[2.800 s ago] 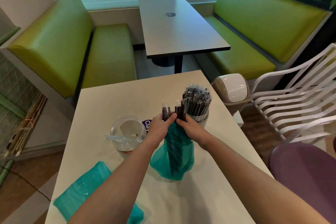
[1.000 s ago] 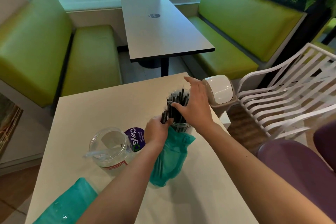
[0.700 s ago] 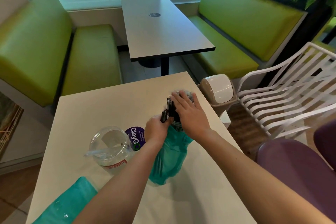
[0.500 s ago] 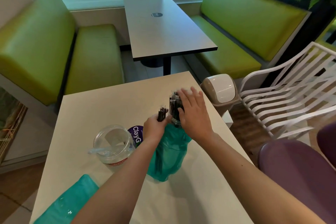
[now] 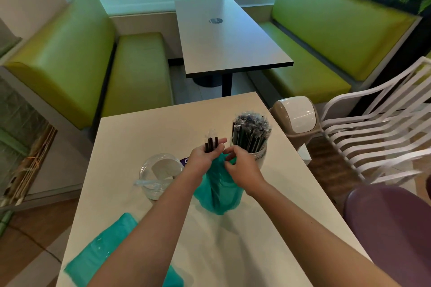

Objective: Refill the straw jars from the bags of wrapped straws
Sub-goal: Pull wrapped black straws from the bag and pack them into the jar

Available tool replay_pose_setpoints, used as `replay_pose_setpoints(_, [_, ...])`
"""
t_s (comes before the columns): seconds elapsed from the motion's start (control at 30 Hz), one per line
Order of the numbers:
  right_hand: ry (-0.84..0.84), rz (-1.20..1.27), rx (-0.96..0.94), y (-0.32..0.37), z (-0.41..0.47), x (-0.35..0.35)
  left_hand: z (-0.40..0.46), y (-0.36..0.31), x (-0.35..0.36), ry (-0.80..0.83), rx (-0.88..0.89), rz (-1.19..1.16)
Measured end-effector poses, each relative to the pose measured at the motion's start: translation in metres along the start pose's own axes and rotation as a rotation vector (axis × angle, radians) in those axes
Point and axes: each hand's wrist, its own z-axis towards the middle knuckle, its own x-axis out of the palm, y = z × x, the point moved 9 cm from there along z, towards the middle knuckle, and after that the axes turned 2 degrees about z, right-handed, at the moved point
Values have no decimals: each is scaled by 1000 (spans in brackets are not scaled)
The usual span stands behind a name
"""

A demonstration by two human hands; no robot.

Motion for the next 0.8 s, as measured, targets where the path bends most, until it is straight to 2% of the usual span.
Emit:
replay_pose_setpoints(0.13, [139,-32,-3,2,3,21,0,6,-1,-13,-33,-71])
replay_pose_setpoints(0.33, [63,-35,-64,7,6,21,-3,15,6,36,-144,-166])
replay_pose_setpoints(0.5, [47,73,37,-5,11,11,-7,17,6,105,-144,-229])
replay_pose_setpoints(0.67, [-12,155,81,-3,16,-8,-5,-5,-11,-185,108,251])
replay_pose_setpoints(0.8, [-98,197,-38,23,17,-41,4,-22,1,-213,191,533])
